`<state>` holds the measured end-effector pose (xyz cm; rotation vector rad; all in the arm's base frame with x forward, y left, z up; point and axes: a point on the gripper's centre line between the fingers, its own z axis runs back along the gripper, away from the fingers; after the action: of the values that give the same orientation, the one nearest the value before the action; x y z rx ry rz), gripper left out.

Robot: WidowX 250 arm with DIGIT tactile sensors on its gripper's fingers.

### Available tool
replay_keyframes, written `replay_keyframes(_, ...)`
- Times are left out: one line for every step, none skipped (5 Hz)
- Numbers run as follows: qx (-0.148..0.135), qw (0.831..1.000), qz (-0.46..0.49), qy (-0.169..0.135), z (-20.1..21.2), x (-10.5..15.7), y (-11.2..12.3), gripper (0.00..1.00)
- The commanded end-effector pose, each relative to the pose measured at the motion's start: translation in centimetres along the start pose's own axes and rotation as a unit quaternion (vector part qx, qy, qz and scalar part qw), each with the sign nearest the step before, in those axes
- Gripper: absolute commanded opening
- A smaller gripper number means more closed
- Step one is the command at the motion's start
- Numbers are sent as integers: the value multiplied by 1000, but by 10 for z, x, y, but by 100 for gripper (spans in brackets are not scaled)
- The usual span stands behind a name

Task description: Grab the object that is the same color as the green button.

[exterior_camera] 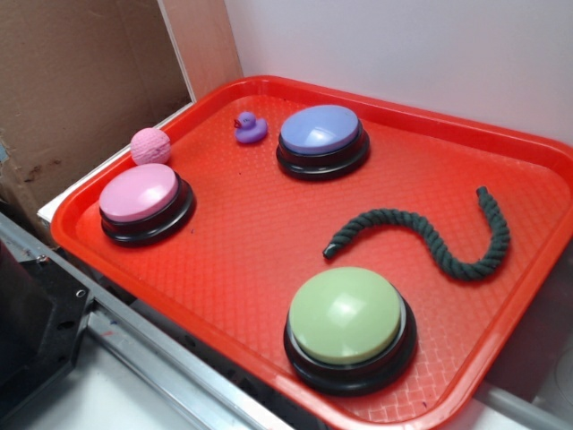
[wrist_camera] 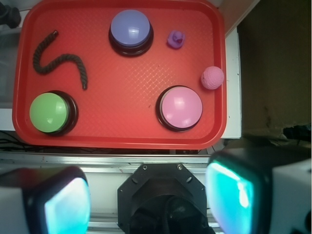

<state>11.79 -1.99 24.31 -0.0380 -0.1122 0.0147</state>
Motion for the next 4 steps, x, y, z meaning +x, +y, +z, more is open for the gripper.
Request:
replay_keyframes(0, 1000, 0, 0, 0, 0, 0, 100)
replay_keyframes(9, 1000, 16, 0, -4, 26, 8, 100)
replay_keyframes(14, 999, 28, 7, -12, 63, 19, 100)
replay_keyframes(18, 999, -29, 29, -37, 102, 6, 100)
